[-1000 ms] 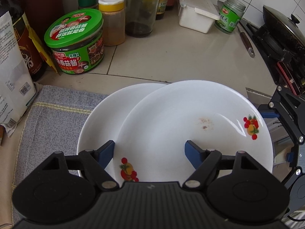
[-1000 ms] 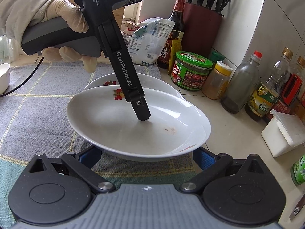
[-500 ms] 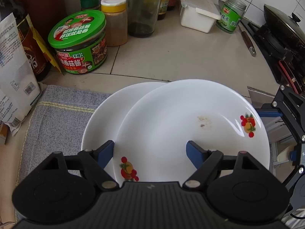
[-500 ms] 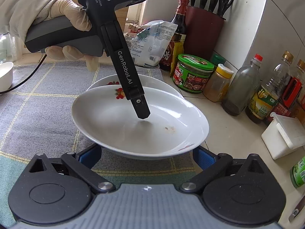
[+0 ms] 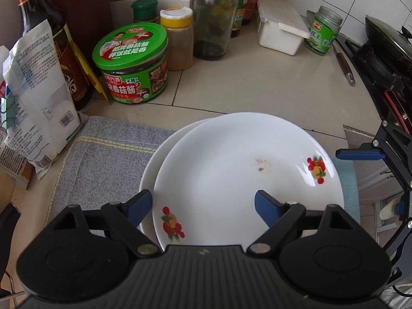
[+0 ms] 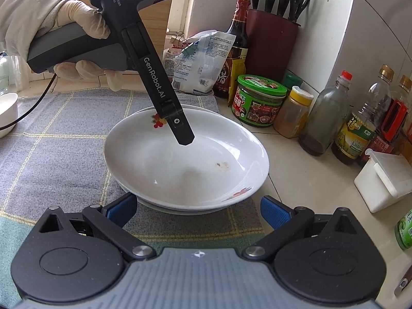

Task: Organize plates and bowls
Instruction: 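Open the left tool and lift it off the plate stack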

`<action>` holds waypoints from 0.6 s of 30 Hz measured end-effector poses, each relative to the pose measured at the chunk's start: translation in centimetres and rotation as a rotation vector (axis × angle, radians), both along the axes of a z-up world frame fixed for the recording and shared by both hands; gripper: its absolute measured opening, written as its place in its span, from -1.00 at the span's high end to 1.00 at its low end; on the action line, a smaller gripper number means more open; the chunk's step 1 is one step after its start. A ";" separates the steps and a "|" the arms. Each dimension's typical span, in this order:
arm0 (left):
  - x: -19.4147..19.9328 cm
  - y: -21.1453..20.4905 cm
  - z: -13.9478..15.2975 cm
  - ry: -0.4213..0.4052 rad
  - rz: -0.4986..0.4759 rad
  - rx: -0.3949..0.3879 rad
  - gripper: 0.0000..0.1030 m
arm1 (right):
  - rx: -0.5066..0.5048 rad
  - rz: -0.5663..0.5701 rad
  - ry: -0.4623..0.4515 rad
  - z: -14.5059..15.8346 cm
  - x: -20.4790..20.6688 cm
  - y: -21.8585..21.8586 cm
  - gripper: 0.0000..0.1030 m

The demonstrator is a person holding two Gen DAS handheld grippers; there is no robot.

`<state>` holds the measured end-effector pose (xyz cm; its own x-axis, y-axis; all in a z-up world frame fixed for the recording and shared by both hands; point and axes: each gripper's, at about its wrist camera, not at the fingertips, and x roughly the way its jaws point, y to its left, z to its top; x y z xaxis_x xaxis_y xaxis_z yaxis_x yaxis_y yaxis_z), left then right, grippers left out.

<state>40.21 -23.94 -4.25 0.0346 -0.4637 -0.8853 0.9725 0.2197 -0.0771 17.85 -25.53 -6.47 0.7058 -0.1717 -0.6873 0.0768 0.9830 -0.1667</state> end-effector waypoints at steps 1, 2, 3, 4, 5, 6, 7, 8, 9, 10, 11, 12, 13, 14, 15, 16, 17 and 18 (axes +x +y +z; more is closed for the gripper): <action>0.1 0.3 0.2 0.000 0.007 -0.009 -0.69 | -0.002 0.001 0.002 0.0 0.0 0.0 -1.00; 0.2 0.6 0.4 0.000 0.012 -0.020 -0.69 | -0.003 0.003 0.003 0.0 0.0 0.0 -1.00; 0.2 0.8 0.6 0.004 0.014 -0.028 -0.70 | -0.001 0.005 0.004 -0.1 -0.1 0.1 -1.00; 0.2 1.0 0.8 0.005 0.018 -0.034 -0.70 | 0.004 0.008 0.007 -0.1 0.0 0.1 -1.00; 0.0 1.2 1.1 -0.003 0.024 -0.041 -0.71 | 0.006 0.010 0.010 -0.1 0.0 0.1 -1.00; -0.2 1.5 1.4 -0.015 0.026 -0.053 -0.72 | 0.003 0.012 0.009 -0.1 0.0 0.2 -1.00; -0.4 1.8 1.7 -0.028 0.028 -0.065 -0.75 | 0.001 0.013 0.007 -0.1 -0.1 0.3 -1.00; -0.7 2.1 2.0 -0.041 0.034 -0.079 -0.76 | 0.002 0.013 0.004 0.0 -0.1 0.3 -1.00; -0.9 2.4 2.3 -0.045 0.040 -0.092 -0.76 | 0.005 0.014 0.003 0.1 -0.1 0.3 -1.00; -1.1 2.8 2.6 -0.050 0.049 -0.107 -0.77 | 0.008 0.015 0.001 0.1 -0.1 0.3 -1.00; -1.4 3.2 2.9 -0.061 0.062 -0.122 -0.77 | 0.008 0.015 -0.002 0.2 -0.2 0.3 -1.00; -1.8 3.6 3.3 -0.073 0.075 -0.135 -0.78 | 0.008 0.014 -0.003 0.2 -0.2 0.3 -1.00; -2.2 4.0 3.6 -0.084 0.084 -0.149 -0.80 | 0.008 0.014 -0.002 0.2 -0.2 0.4 -1.00; -2.7 4.5 4.1 -0.097 0.092 -0.168 -0.80 | 0.007 0.011 -0.002 0.3 -0.2 0.4 -1.00; -3.2 5.0 4.4 -0.105 0.105 -0.182 -0.81 | 0.006 0.009 -0.002 0.3 -0.2 0.5 -1.00; -3.7 5.5 4.8 -0.111 0.120 -0.195 -0.81 | 0.006 0.007 -0.001 0.4 -0.2 0.5 -1.00; -4.3 6.1 5.3 -0.122 0.136 -0.210 -0.81 | 0.004 0.006 0.000 0.4 -0.2 0.6 -1.00; -4.8 6.6 5.7 -0.136 0.148 -0.224 -0.82 | 0.003 0.007 -0.001 0.5 -0.2 0.6 -1.00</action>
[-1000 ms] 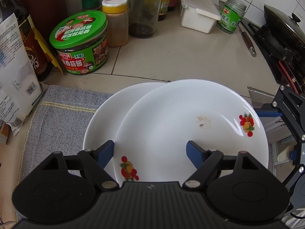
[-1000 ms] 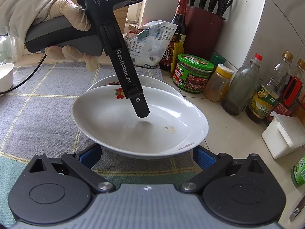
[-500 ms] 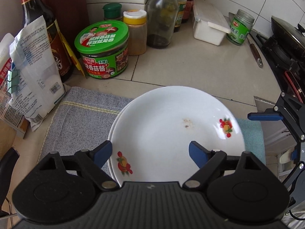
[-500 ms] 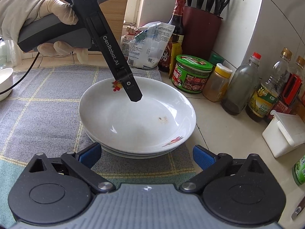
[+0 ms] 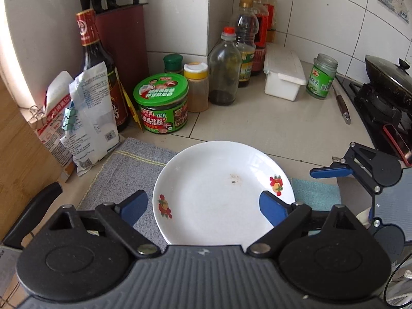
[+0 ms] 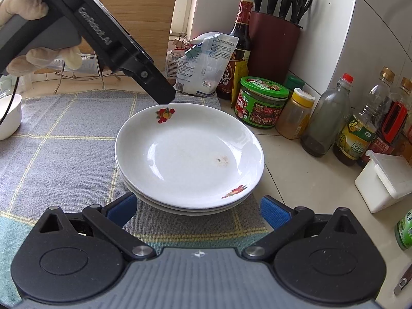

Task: Organize plates and bowls
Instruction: 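Open the left tool and lift it off the plate stack, then move the right tool toward the white bowls while the left tool follows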

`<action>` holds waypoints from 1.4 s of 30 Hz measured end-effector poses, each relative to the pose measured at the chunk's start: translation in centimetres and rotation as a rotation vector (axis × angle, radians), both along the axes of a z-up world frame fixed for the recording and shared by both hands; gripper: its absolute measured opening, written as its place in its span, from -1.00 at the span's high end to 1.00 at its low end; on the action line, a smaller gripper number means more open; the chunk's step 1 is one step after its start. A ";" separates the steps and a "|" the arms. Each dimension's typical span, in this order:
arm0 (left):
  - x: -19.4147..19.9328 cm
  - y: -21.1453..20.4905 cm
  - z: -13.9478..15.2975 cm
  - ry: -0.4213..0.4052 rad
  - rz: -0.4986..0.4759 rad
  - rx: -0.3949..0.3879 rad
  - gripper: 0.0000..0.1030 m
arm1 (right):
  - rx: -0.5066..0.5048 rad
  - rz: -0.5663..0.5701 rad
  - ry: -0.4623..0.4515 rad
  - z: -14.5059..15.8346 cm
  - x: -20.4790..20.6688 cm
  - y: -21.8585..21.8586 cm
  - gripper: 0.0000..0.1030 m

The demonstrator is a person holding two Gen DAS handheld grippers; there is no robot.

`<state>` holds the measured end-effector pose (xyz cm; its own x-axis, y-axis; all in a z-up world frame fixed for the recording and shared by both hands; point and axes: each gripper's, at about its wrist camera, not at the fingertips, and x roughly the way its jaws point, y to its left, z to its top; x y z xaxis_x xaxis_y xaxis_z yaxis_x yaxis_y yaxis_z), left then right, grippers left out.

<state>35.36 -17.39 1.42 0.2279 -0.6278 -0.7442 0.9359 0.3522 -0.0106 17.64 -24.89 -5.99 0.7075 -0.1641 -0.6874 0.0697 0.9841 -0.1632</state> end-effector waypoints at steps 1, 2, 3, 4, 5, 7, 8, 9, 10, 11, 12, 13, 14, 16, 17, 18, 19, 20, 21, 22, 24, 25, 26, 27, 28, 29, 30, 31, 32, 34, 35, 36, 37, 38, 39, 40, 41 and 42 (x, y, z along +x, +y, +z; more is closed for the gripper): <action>-0.5 0.5 0.4 -0.013 0.016 -0.012 -0.82 | -0.001 0.001 -0.001 0.1 0.0 0.1 -1.00; -1.2 1.2 0.8 -0.028 0.043 -0.023 -0.82 | -0.003 0.000 -0.002 0.1 0.0 0.2 -1.00; -1.8 1.7 1.3 -0.040 0.062 -0.035 -0.82 | -0.004 0.002 -0.003 0.2 -0.1 0.3 -1.00; -2.4 2.3 1.6 -0.048 0.081 -0.050 -0.84 | -0.005 0.006 -0.002 0.2 -0.1 0.4 -1.00; -3.1 3.0 2.1 -0.057 0.113 -0.063 -0.87 | -0.008 0.007 -0.003 0.2 -0.1 0.5 -1.00; -4.4 4.3 2.8 -0.090 0.163 -0.094 -0.95 | -0.009 0.016 -0.004 0.3 -0.1 0.7 -1.00; -5.2 5.2 3.1 -0.111 0.195 -0.111 -0.95 | -0.009 0.022 -0.003 0.3 -0.1 0.9 -1.00; -5.9 5.8 3.3 -0.127 0.220 -0.116 -0.95 | -0.010 0.029 -0.004 0.4 -0.1 1.0 -1.00; -6.6 6.3 3.5 -0.140 0.243 -0.122 -0.95 | -0.010 0.039 -0.005 0.5 -0.1 1.3 -1.00; -7.4 7.2 3.6 -0.154 0.277 -0.133 -0.96 | -0.008 0.051 -0.006 0.5 -0.1 1.5 -1.00; -8.1 7.9 3.6 -0.165 0.307 -0.137 -0.96 | -0.005 0.061 -0.007 0.6 -0.1 1.7 -1.00; -8.9 8.5 3.7 -0.177 0.340 -0.139 -0.96 | -0.001 0.077 -0.009 0.7 0.0 2.0 -1.00; -9.6 9.2 3.6 -0.190 0.369 -0.142 -0.96 | 0.003 0.091 -0.011 0.7 0.0 2.3 -1.00; -11.1 10.4 3.4 -0.226 0.424 -0.133 -0.97 | 0.011 0.121 -0.014 0.9 0.3 3.1 -1.00; -12.0 11.3 3.1 -0.251 0.456 -0.122 -0.98 | 0.011 0.134 -0.014 1.0 0.3 3.6 -1.00; -12.6 12.0 2.9 -0.271 0.475 -0.112 -0.98 | 0.011 0.144 -0.015 1.0 0.4 4.2 -1.00; -13.2 12.5 2.6 -0.286 0.489 -0.101 -0.98 | 0.012 0.156 -0.015 1.1 0.5 4.8 -1.00; -13.9 13.3 2.2 -0.301 0.510 -0.088 -0.98 | 0.016 0.165 -0.015 1.1 0.6 5.3 -1.00; -14.5 14.0 1.9 -0.309 0.526 -0.077 -0.98 | 0.022 0.175 -0.014 1.2 0.7 6.0 -1.00; -15.0 14.6 1.6 -0.311 0.535 -0.069 -0.98 | 0.029 0.182 -0.012 1.2 0.8 6.7 -1.00; -15.8 16.3 0.9 -0.297 0.555 -0.063 -0.98 | 0.041 0.193 -0.001 1.1 1.0 8.2 -1.00; -16.1 17.1 0.7 -0.287 0.558 -0.062 -0.98 | 0.038 0.197 0.007 1.0 1.0 9.1 -1.00; -16.6 18.1 0.5 -0.280 0.567 -0.060 -0.98 | 0.032 0.200 0.011 1.0 1.0 10.1 -1.00; -16.9 19.1 0.4 -0.276 0.569 -0.063 -0.98 | 0.025 0.203 0.011 1.0 0.9 11.0 -1.00; -17.4 20.3 0.3 -0.270 0.564 -0.063 -0.98 | 0.017 0.204 0.014 1.0 0.8 11.9 -1.00; -17.7 21.3 0.3 -0.264 0.563 -0.059 -0.98 | 0.010 0.198 0.021 1.0 0.6 13.0 -1.00; -18.1 22.2 0.3 -0.264 0.562 -0.058 -0.98 | 0.006 0.194 0.024 1.0 0.4 14.0 -1.00; -18.8 23.4 0.3 -0.270 0.555 -0.059 -0.98 | 0.009 0.197 0.023 1.1 -0.1 15.1 -1.00; -19.2 24.4 0.2 -0.273 0.551 -0.058 -0.98 | 0.010 0.198 0.027 1.0 -0.3 16.0 -1.00; -19.9 26.1 0.0 -0.273 0.557 -0.052 -0.98 | 0.001 0.189 0.033 1.0 -1.0 17.9 -1.00; -20.4 27.2 -0.1 -0.271 0.555 -0.054 -0.98 | -0.003 0.188 0.035 1.0 -1.3 19.0 -1.00; -20.7 28.1 -0.2 -0.268 0.553 -0.054 -0.98 | -0.003 0.187 0.037 1.0 -1.6 19.7 -1.00; -20.9 28.8 -0.3 -0.265 0.554 -0.054 -0.98 | -0.002 0.188 0.038 1.1 -1.9 20.7 -1.00; -21.1 29.6 -0.5 -0.263 0.553 -0.050 -0.98 | -0.004 0.193 0.037 1.3 -2.2 21.6 -1.00; -21.3 30.4 -0.7 -0.266 0.555 -0.047 -0.98 | -0.008 0.196 0.036 1.3 -2.3 22.2 -1.00; -21.4 31.0 -0.8 -0.269 0.560 -0.043 -0.98 | -0.014 0.202 0.035 1.5 -2.5 23.1 -1.00; -21.5 31.6 -1.1 -0.268 0.570 -0.038 -0.98 | -0.015 0.208 0.037 1.6 -2.5 23.6 -1.00; -21.5 32.2 -1.3 -0.263 0.581 -0.033 -0.98 | -0.013 0.217 0.039 1.7 -2.5 24.2 -1.00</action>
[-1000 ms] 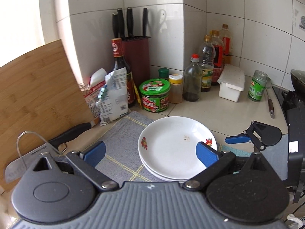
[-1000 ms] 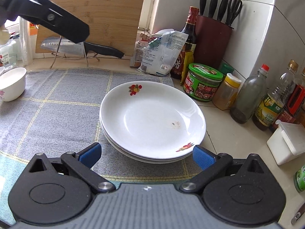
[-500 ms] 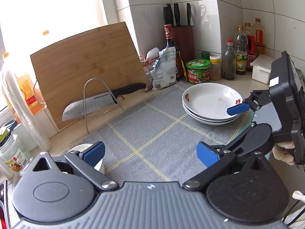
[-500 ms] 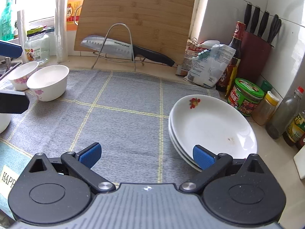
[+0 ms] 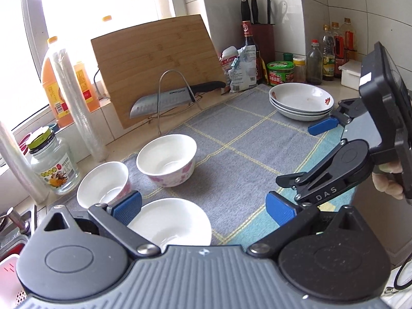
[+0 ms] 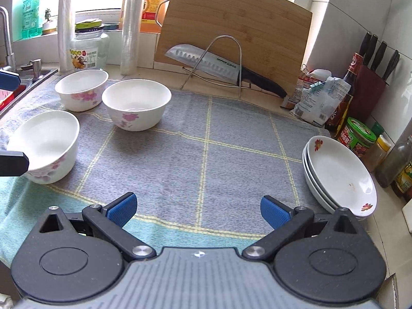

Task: Organize plates and bowls
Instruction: 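Move the right tool toward the white bowls while the left tool follows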

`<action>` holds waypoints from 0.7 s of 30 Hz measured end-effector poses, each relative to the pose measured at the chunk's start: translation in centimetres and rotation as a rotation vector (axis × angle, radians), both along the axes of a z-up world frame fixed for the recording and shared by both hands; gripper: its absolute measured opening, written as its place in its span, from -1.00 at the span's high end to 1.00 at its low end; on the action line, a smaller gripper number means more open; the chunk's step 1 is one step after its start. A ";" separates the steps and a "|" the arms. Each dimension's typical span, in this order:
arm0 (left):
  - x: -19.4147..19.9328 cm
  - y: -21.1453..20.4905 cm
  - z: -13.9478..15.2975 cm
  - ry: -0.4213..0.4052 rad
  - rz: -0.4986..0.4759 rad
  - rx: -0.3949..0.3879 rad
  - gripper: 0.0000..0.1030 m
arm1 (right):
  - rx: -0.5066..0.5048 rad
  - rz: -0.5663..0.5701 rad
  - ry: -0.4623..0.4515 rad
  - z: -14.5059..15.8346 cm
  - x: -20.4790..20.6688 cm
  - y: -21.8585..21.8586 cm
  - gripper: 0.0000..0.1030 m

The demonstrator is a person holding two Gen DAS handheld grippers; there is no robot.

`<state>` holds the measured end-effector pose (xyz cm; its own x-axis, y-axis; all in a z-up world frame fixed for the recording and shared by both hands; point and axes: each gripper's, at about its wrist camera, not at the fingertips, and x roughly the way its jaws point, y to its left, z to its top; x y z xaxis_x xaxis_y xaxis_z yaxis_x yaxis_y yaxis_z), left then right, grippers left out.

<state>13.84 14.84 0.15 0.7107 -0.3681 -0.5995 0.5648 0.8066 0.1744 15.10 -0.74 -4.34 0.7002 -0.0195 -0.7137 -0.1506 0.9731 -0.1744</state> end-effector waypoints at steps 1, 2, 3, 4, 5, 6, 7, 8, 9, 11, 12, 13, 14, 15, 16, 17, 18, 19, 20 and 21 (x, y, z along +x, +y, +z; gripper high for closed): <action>0.0 0.6 -0.2 0.006 0.014 -0.001 -0.98 | 0.002 0.013 0.004 0.1 0.1 0.5 -1.00; 0.1 1.4 -0.5 0.016 0.032 -0.004 -0.98 | 0.002 0.026 0.008 0.1 0.2 1.0 -1.00; 0.1 2.0 -0.7 0.025 0.045 -0.009 -0.98 | 0.001 0.043 0.011 0.1 0.4 1.5 -1.00; 0.1 2.6 -1.0 0.033 0.056 -0.016 -0.98 | 0.003 0.061 0.013 0.1 0.5 1.9 -1.00; 0.3 3.2 -1.5 0.046 0.077 -0.018 -0.98 | 0.008 0.089 0.017 0.0 0.8 2.4 -1.00; 0.3 3.7 -1.9 0.055 0.093 -0.010 -0.98 | 0.011 0.111 0.022 -0.2 1.1 2.7 -1.00; 0.4 4.0 -2.4 0.061 0.105 0.006 -0.98 | 0.012 0.135 0.030 -0.5 1.5 3.1 -1.00; 0.5 4.4 -3.0 0.071 0.116 0.022 -0.98 | 0.011 0.154 0.043 -0.8 1.8 3.4 -1.00; 0.7 4.7 -3.6 0.086 0.126 0.027 -0.98 | 0.012 0.169 0.051 -1.1 2.1 3.6 -1.00; 1.1 5.0 -4.8 0.121 0.133 0.025 -0.98 | 0.015 0.196 0.065 -1.8 2.4 4.2 -1.00; 1.2 5.1 -5.4 0.133 0.136 0.021 -0.98 | 0.017 0.205 0.069 -2.0 2.5 4.4 -1.00; 1.4 5.2 -5.9 0.143 0.141 0.022 -0.98 | 0.025 0.215 0.072 -2.2 2.5 4.6 -1.00; 1.7 5.2 -6.5 0.149 0.145 0.027 -0.98 | 0.032 0.224 0.077 -2.3 2.6 4.7 -1.00; 1.7 5.2 -6.9 0.146 0.147 0.029 -0.98 | 0.037 0.233 0.082 -2.5 2.8 4.9 -1.00; 1.9 5.1 -7.2 0.147 0.152 0.034 -0.98 | 0.037 0.236 0.085 -2.7 3.0 5.0 -1.00; 2.0 4.9 -7.4 0.147 0.156 0.041 -0.98 | 0.033 0.236 0.087 -2.7 3.2 5.1 -1.00; 2.0 4.8 -7.5 0.137 0.152 0.041 -0.98 | 0.033 0.236 0.086 -2.7 3.4 5.2 -1.00; 2.0 4.8 -7.6 0.128 0.149 0.039 -0.98 | 0.038 0.235 0.082 -2.5 3.6 5.3 -1.00; 2.1 4.7 -7.7 0.125 0.147 0.034 -0.98 | 0.051 0.234 0.076 -2.2 3.7 5.2 -1.00; 2.3 4.6 -7.8 0.129 0.145 0.028 -0.98 | 0.059 0.231 0.075 -2.0 3.9 5.2 -1.00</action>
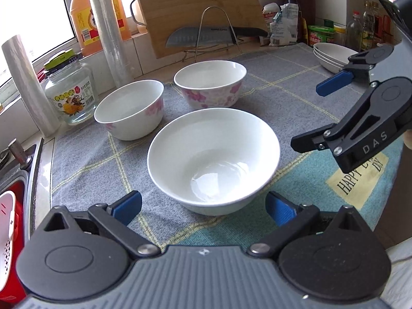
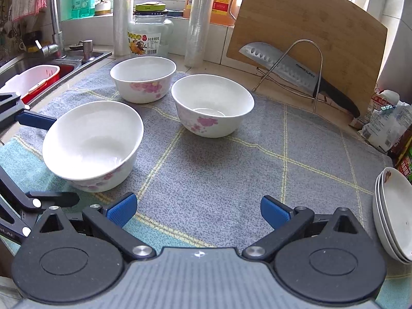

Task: Organize plates and bowls
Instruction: 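Move the right tool toward the white bowls while the left tool follows, then close the right tool on the rim of a white bowl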

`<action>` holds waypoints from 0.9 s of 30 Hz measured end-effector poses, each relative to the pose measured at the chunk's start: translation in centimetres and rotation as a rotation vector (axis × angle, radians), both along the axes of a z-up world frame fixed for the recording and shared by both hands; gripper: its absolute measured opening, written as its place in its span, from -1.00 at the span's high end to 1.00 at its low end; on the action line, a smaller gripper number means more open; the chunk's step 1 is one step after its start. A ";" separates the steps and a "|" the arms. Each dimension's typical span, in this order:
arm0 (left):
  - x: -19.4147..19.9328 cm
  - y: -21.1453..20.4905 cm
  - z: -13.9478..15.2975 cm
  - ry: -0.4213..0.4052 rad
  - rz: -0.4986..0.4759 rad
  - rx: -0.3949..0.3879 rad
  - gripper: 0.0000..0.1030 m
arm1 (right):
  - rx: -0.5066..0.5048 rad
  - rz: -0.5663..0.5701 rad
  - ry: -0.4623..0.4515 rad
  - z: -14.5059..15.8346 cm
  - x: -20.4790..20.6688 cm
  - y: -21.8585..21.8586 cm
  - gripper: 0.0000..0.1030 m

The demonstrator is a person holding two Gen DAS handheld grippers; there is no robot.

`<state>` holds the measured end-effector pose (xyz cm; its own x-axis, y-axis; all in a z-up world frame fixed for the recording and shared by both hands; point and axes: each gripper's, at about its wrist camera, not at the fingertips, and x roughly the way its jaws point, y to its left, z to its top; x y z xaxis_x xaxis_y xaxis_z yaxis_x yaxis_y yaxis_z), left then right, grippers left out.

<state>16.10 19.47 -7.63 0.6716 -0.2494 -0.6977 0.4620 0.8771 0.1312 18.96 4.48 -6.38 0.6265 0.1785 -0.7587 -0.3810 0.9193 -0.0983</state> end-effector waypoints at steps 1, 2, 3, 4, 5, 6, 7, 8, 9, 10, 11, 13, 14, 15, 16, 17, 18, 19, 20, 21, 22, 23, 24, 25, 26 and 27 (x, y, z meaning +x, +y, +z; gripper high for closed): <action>0.0 0.0 -0.1 0.001 0.003 -0.004 -0.98 | 0.000 -0.009 -0.001 0.2 0.2 0.0 -1.00; 0.2 -0.1 -0.2 -0.002 0.004 -0.008 -0.98 | -0.003 -0.018 -0.005 0.5 0.3 0.1 -1.00; 0.2 -0.1 -0.3 -0.004 0.000 -0.012 -0.98 | -0.003 -0.018 -0.010 0.7 0.4 0.2 -1.00; 0.3 -0.1 -0.4 -0.007 -0.003 -0.016 -0.98 | 0.004 -0.013 -0.018 1.2 0.5 0.2 -1.00; 0.3 -0.1 -0.4 -0.012 -0.003 -0.021 -0.98 | 0.011 -0.006 -0.023 1.6 0.6 0.4 -1.00; 0.4 -0.1 -0.4 -0.012 -0.006 -0.026 -0.98 | 0.019 0.002 -0.025 1.9 0.6 0.6 -1.00; 0.4 0.0 -0.4 -0.012 -0.008 -0.032 -0.98 | 0.025 0.011 -0.028 2.2 0.8 0.9 -1.00; 0.5 0.1 -0.5 -0.011 -0.010 -0.040 -0.98 | 0.033 0.019 -0.030 2.4 0.9 1.2 -1.00; 0.6 0.2 -0.5 -0.008 -0.013 -0.046 -0.98 | 0.039 0.026 -0.028 2.6 1.0 1.6 -1.00; 0.7 0.3 -0.5 -0.007 -0.018 -0.051 -0.98 | 0.048 0.035 -0.026 2.8 1.2 2.0 -1.00; 0.7 0.4 -0.6 -0.008 -0.021 -0.055 -0.98 | 0.054 0.038 -0.026 2.9 1.3 2.3 -1.00; 0.7 0.6 -0.6 -0.010 -0.031 -0.064 -0.98 | 0.070 0.045 -0.022 3.1 1.6 3.3 -1.00; 0.6 0.8 -0.6 -0.012 -0.038 -0.073 -0.98 | 0.078 0.047 -0.011 3.0 1.8 3.9 -1.00; 0.6 1.0 -0.6 -0.015 -0.045 -0.081 -0.98 | 0.083 0.049 -0.001 3.0 2.0 4.3 -1.00; 0.6 1.1 -0.6 -0.018 -0.053 -0.087 -0.98 | 0.089 0.052 0.012 2.8 2.3 4.8 -1.00; 0.6 1.2 -0.7 -0.020 -0.058 -0.089 -0.98 | 0.091 0.054 0.020 2.7 2.4 5.1 -1.00; 0.6 1.3 -0.7 -0.021 -0.057 -0.088 -0.98 | 0.091 0.060 0.025 2.6 2.5 5.5 -1.00; 0.7 1.3 -0.7 -0.021 -0.057 -0.088 -0.97 | 0.092 0.069 0.027 2.6 2.5 5.8 -1.00; 0.7 1.4 -0.7 -0.020 -0.060 -0.092 -0.97 | 0.093 0.080 0.027 2.5 2.6 6.1 -1.00; 0.6 1.5 -0.7 -0.020 -0.061 -0.094 -0.97 | 0.096 0.088 0.028 2.5 2.6 6.4 -1.00; 0.6 1.5 -0.8 -0.020 -0.062 -0.096 -0.97 | 0.104 0.101 0.033 2.4 2.8 6.6 -1.00; 0.5 1.6 -0.8 -0.019 -0.064 -0.098 -0.97 | 0.110 0.111 0.040 2.3 2.8 6.8 -1.00; 0.4 1.6 -0.9 -0.020 -0.065 -0.095 -0.97 | 0.116 0.118 0.045 2.2 3.0 7.0 -0.99; 0.3 1.5 -1.0 -0.023 -0.064 -0.091 -0.97 | 0.125 0.128 0.050 2.1 3.0 7.1 -0.97; 0.3 1.5 -1.0 -0.028 -0.064 -0.087 -0.97 | 0.132 0.138 0.056 1.9 3.1 7.2 -0.97; 0.2 1.5 -1.0 -0.034 -0.061 -0.085 -0.97 | 0.138 0.147 0.063 1.8 3.2 7.3 -0.94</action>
